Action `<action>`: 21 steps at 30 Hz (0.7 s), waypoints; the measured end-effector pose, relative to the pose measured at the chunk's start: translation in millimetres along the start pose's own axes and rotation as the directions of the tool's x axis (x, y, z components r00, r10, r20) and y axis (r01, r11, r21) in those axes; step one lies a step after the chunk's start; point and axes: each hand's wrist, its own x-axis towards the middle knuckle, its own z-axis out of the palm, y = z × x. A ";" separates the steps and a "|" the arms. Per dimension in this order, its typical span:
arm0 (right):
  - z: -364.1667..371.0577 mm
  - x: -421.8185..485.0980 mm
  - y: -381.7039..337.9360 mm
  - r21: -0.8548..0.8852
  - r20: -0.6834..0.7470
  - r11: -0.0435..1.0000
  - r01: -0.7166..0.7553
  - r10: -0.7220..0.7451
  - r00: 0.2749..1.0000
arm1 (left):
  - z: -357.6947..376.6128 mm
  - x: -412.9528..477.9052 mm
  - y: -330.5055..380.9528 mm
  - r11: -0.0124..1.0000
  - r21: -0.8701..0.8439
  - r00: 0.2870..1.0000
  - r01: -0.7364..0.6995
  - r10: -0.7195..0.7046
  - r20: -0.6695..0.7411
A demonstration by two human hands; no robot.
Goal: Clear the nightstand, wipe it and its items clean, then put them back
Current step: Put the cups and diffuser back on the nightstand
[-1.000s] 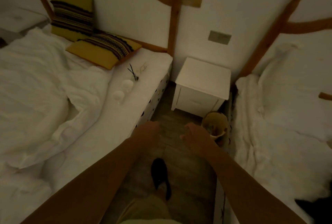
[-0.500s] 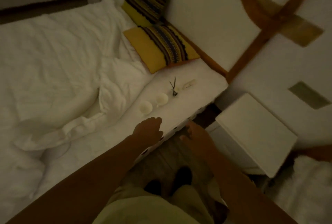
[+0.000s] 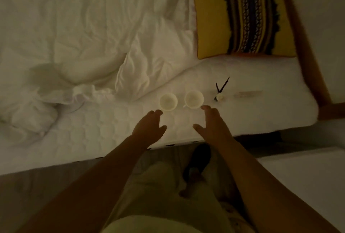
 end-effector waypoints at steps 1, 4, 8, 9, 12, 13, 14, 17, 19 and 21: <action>-0.7 18.5 11.8 -0.024 0.021 1.000 0.011 -0.010 1.000 | 10.2 14.7 5.3 1.000 -0.010 1.000 0.026 -0.026 -0.014; 7.2 60.3 34.2 -0.082 0.038 0.994 0.076 -0.073 0.997 | 35.6 51.1 11.8 0.996 -0.032 0.995 0.078 -0.080 -0.067; 35.3 110.5 49.7 -0.156 -0.026 0.975 0.158 -0.163 0.986 | 63.3 105.7 3.5 0.992 -0.066 0.990 0.104 -0.110 -0.089; 44.7 122.9 52.4 -0.194 -0.050 0.965 0.174 -0.187 0.981 | 69.0 120.7 -2.0 0.992 -0.067 0.990 0.107 -0.113 -0.086; 69.3 149.7 60.8 -0.347 -0.084 0.915 0.208 -0.251 0.964 | 87.6 153.1 -15.3 0.999 -0.018 0.994 0.051 -0.052 -0.093; 76.4 157.3 64.5 -0.379 -0.086 0.904 0.200 -0.249 0.965 | 93.7 161.5 -18.4 1.000 -0.005 0.995 0.025 -0.025 -0.100; 82.7 163.9 68.0 -0.393 -0.089 0.898 0.196 -0.249 0.964 | 99.0 168.2 -20.6 1.000 0.004 0.994 0.006 -0.006 -0.113; 95.7 174.3 75.9 -0.388 -0.141 0.906 0.170 -0.240 0.960 | 112.3 181.5 -22.1 0.999 0.023 0.976 -0.023 0.027 -0.216; 97.6 173.0 76.5 -0.350 -0.175 0.925 0.148 -0.219 0.960 | 114.0 184.0 -17.6 0.999 0.025 0.960 -0.041 0.046 -0.275; 97.6 165.0 77.9 -0.293 -0.204 0.948 0.122 -0.187 0.961 | 114.2 185.1 -14.1 0.996 0.061 0.960 -0.065 0.079 -0.268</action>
